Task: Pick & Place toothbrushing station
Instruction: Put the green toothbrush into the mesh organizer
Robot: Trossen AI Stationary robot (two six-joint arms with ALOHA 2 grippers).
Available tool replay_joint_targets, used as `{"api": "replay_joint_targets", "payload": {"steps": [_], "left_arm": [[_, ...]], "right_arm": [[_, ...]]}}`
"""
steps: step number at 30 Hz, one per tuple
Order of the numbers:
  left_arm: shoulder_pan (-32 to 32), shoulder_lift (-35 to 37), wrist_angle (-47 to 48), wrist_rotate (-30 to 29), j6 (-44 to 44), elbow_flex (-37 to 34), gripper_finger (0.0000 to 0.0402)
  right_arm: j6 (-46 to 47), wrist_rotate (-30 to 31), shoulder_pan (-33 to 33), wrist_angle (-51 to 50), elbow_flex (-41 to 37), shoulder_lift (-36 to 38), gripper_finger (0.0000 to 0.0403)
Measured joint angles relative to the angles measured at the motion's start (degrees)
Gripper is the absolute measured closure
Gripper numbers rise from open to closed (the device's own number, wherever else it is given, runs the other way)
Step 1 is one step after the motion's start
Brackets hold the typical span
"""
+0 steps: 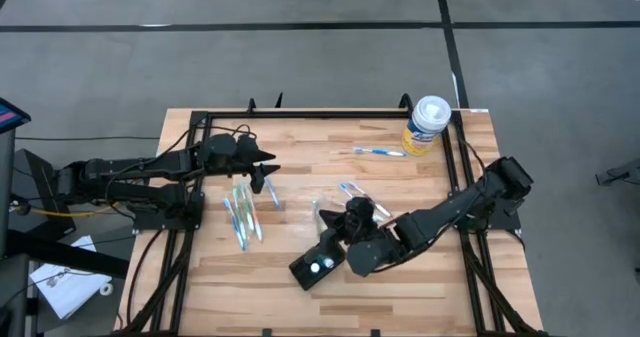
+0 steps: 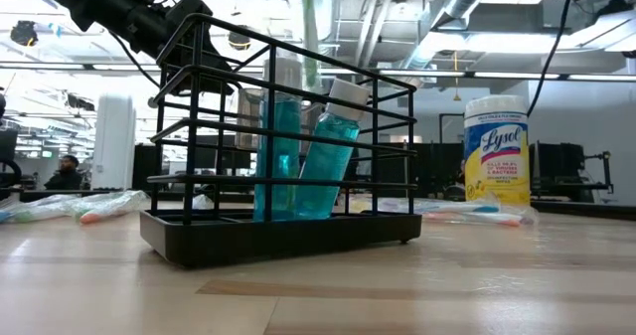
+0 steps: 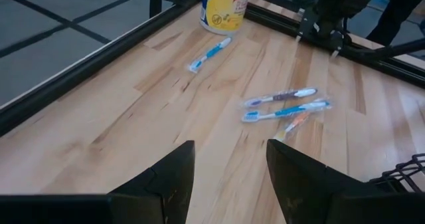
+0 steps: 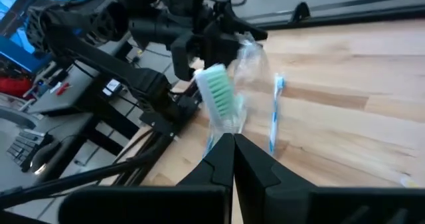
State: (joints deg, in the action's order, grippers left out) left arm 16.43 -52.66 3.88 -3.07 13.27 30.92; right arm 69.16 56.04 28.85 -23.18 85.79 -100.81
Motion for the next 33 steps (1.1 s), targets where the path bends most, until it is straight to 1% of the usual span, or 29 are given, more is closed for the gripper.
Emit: {"api": "replay_joint_targets", "payload": {"steps": [11, 15, 17, 23, 33], "left_arm": [[0.00, 0.00, 0.13, -0.02, -0.91, 0.02, 0.0219], [0.00, 0.00, 0.13, -0.02, -0.86, 0.02, 0.0219], [0.00, 0.00, 0.17, -0.02, -0.84, 0.02, 0.0219], [0.00, 0.00, 0.18, -0.02, -0.82, 0.02, 0.0219], [0.00, 0.00, 0.28, 0.37, -0.79, 0.02, 0.0219]], "right_arm": [[0.30, -0.67, 0.39, -0.05, -0.16, -0.09, 0.0403], [3.31, -1.07, 0.73, 1.82, -2.77, -1.88, 0.0403], [4.51, -1.08, 1.14, 6.26, -4.24, -2.55, 0.0403], [4.75, -0.66, 1.43, 9.26, -6.40, -3.03, 0.0403], [-5.25, 0.13, -1.17, 9.11, -6.27, 2.61, 0.0403]]}}
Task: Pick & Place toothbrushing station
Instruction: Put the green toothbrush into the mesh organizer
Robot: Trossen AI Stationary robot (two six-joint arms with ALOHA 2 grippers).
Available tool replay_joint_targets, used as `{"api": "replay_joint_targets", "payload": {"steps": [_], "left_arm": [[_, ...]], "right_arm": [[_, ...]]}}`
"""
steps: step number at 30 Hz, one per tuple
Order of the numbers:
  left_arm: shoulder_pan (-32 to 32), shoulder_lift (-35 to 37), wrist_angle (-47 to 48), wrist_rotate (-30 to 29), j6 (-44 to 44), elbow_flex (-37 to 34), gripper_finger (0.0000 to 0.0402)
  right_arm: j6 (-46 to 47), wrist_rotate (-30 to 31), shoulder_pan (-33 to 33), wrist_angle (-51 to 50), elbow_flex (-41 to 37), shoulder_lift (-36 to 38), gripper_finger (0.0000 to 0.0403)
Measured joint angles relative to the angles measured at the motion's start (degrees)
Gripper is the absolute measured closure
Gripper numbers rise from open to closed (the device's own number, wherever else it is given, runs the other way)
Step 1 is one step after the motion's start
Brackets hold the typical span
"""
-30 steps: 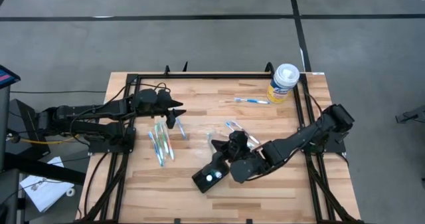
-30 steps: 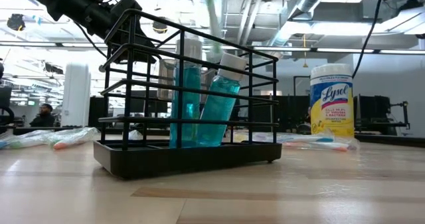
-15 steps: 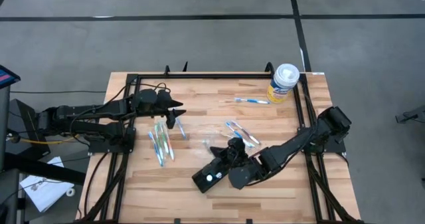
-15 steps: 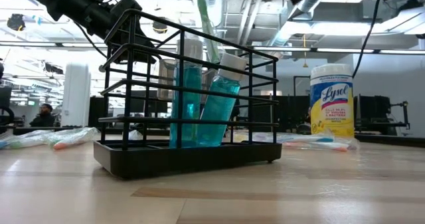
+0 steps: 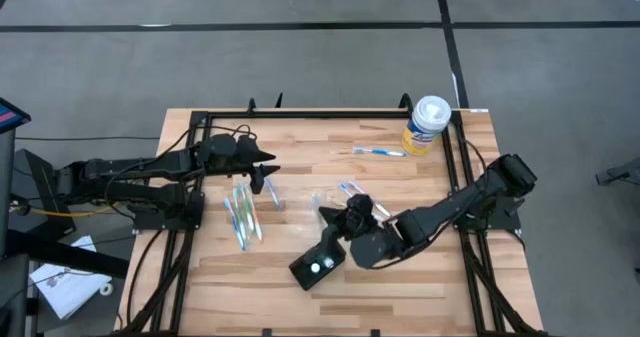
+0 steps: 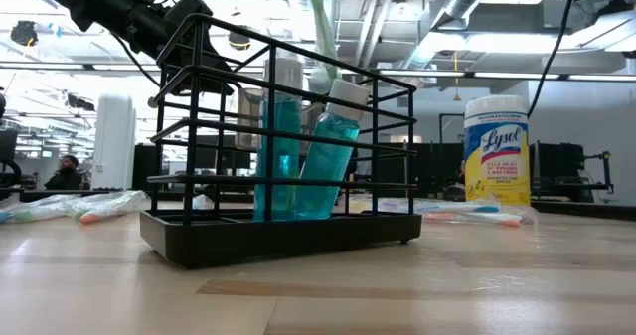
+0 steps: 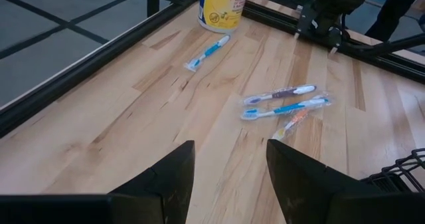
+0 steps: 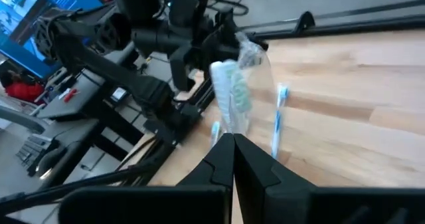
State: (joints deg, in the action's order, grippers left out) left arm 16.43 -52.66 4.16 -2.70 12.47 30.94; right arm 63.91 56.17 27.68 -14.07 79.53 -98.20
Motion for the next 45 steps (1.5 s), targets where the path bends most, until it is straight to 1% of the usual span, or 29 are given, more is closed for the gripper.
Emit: {"api": "replay_joint_targets", "payload": {"steps": [5, 9, 15, 23, 29, 40, 45], "left_arm": [[0.00, 0.00, 0.03, 0.00, 0.19, 0.00, 0.0219], [-0.02, 0.00, 0.11, 0.00, 0.19, 0.00, 0.0219], [0.11, 0.00, 0.17, 0.00, 0.22, 0.00, 0.0219], [0.11, 0.00, 0.47, 0.00, 0.24, 0.00, 0.0219], [0.11, 0.00, 0.50, -0.02, 0.24, 0.00, 0.0219], [0.11, 0.00, 0.50, -0.02, 0.24, 0.00, 0.0219], [0.11, 0.00, 0.53, -0.02, 0.24, 0.00, 0.0219]], "right_arm": [[-0.26, -0.20, 0.78, 0.60, 0.00, 0.51, 0.0403], [1.32, -0.32, 1.87, 1.03, 0.00, 0.51, 0.0403], [2.50, 2.20, 3.06, 1.14, 0.00, 0.51, 0.0403], [3.11, 2.20, 3.48, 1.12, -0.17, 0.51, 0.0403], [8.00, 2.31, 4.92, 1.01, -2.19, -0.22, 0.0403], [7.91, 2.22, 4.92, -0.24, -2.29, -0.65, 0.0403], [10.95, 1.26, 4.94, -1.72, -2.30, -2.08, 0.0403]]}}
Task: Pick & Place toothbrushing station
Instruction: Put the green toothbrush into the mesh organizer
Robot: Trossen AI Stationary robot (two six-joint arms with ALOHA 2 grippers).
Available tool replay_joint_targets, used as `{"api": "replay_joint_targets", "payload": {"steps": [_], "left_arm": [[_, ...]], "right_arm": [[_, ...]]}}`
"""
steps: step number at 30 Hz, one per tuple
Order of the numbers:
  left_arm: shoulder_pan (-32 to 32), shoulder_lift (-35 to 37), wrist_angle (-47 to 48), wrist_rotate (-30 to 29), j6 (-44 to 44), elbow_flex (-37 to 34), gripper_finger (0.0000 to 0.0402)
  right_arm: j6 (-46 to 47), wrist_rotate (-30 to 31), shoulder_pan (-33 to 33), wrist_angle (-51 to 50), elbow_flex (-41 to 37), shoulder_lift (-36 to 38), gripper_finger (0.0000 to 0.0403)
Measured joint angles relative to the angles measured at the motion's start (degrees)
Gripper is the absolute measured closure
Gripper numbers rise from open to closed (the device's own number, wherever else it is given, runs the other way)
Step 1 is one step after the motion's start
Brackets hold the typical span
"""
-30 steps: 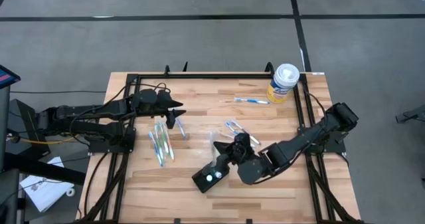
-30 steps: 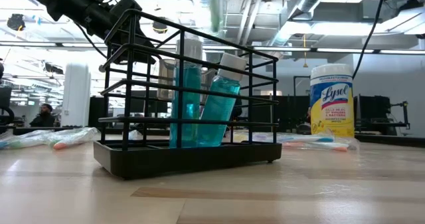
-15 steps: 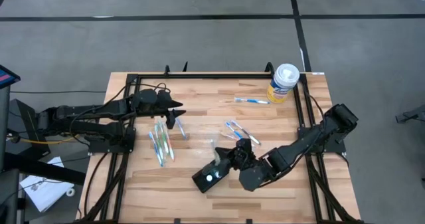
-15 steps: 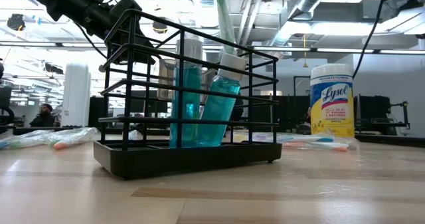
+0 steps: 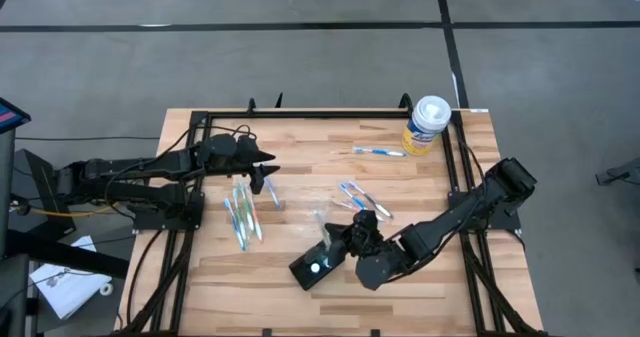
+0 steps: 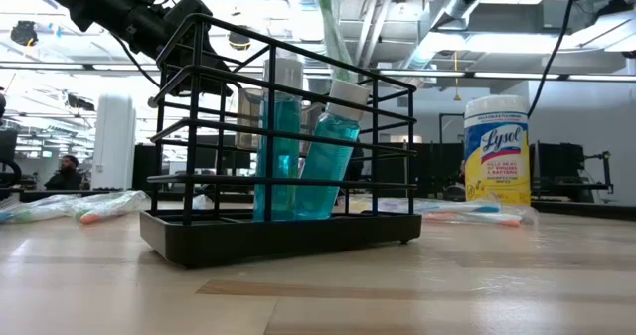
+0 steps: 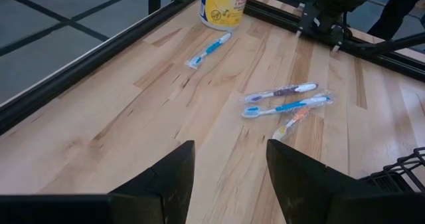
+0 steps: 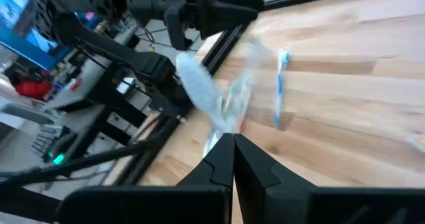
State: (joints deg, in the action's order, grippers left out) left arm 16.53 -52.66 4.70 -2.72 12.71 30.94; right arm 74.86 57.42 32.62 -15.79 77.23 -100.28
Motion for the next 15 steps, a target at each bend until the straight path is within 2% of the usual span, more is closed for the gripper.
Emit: {"api": "replay_joint_targets", "payload": {"steps": [15], "left_arm": [[0.00, 0.01, 0.05, 0.02, -0.33, 0.00, 0.0219]], "right_arm": [[2.10, -0.18, -0.53, 0.79, -0.02, -2.22, 0.0403]]}}
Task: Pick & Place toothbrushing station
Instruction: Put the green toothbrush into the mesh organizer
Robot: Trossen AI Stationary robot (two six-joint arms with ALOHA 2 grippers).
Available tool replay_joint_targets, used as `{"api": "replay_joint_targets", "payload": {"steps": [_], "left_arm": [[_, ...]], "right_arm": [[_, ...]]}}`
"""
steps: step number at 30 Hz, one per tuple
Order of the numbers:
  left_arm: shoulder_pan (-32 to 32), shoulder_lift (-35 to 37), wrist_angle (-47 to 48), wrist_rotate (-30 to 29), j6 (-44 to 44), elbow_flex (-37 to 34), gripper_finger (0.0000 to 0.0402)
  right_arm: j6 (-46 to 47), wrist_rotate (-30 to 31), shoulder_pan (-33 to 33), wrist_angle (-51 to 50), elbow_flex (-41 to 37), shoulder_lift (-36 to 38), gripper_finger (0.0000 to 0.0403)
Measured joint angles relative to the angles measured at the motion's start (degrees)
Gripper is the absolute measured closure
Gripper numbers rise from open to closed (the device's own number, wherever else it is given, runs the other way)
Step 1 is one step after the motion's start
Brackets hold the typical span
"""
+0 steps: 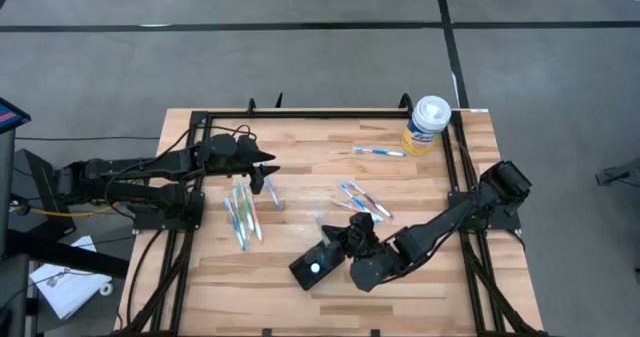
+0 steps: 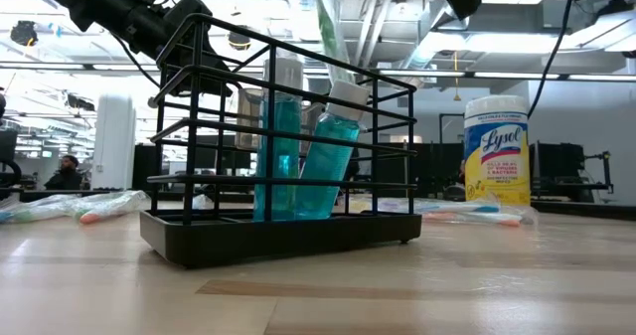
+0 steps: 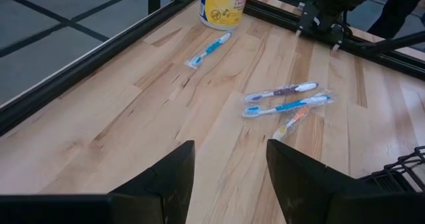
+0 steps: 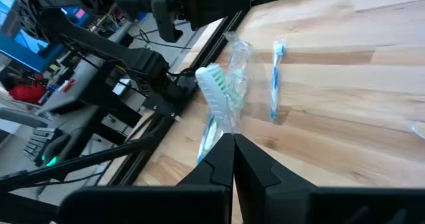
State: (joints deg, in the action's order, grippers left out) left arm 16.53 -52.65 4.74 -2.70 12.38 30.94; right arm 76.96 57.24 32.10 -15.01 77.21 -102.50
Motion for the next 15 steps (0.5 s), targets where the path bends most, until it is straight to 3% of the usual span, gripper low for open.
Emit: {"api": "replay_joint_targets", "payload": {"steps": [15], "left_arm": [[0.00, 0.00, 0.21, 0.58, -1.20, 0.00, 0.0219]], "right_arm": [[3.19, 0.02, -1.06, 8.02, -7.79, 0.00, 0.0403]]}}
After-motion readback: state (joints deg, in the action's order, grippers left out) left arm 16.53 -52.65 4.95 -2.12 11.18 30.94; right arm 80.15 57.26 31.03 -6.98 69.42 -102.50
